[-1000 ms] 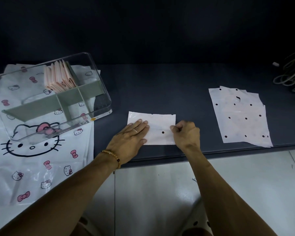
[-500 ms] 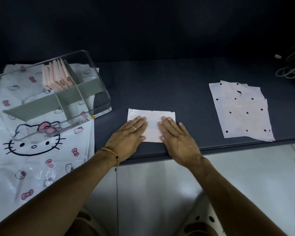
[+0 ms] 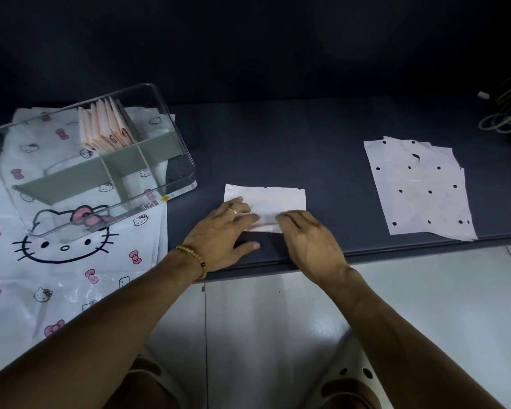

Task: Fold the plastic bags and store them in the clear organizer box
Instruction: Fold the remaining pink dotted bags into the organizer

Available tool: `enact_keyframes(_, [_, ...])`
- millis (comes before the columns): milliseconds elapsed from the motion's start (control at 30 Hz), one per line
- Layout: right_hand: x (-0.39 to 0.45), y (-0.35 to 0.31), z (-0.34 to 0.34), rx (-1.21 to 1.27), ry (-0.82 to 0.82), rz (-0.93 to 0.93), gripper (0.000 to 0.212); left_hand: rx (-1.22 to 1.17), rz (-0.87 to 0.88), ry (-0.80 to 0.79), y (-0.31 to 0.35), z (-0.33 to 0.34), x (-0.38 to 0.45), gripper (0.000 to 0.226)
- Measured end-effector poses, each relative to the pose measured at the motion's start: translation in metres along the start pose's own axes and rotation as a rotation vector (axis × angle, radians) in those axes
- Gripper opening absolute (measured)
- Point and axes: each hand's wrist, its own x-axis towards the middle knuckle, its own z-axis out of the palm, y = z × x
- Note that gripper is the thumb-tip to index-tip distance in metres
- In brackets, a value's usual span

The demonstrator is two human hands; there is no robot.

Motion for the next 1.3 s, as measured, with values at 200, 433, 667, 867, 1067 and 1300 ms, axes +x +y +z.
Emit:
enact_keyframes(200, [0.008,0.006,-0.008,0.225,0.048,0.162,0.022,-0.068,-0.039,0.163,0.008,-0.015,0.010,0.025])
enact_keyframes(433, [0.036,0.023,-0.009,0.461,-0.035,0.633,0.021,-0.285,-0.467,0.222,0.001,-0.023,0.014,0.024])
enact_keyframes(667, [0.052,0.021,-0.003,0.278,-0.096,0.679,0.025,-0.176,-0.647,0.167,-0.001,-0.023,0.032,0.031])
enact_keyframes(867, [0.055,0.020,-0.003,0.318,-0.101,0.756,0.038,-0.182,-0.736,0.129,-0.005,-0.024,0.042,0.035])
enact_keyframes(1067, [0.056,0.019,0.000,0.383,-0.078,0.806,0.024,0.069,-0.333,0.314,-0.004,-0.020,0.029,0.018])
enact_keyframes(1300, [0.049,0.008,-0.001,0.210,0.044,0.673,0.025,0.125,0.071,0.205,-0.023,-0.006,0.005,0.039])
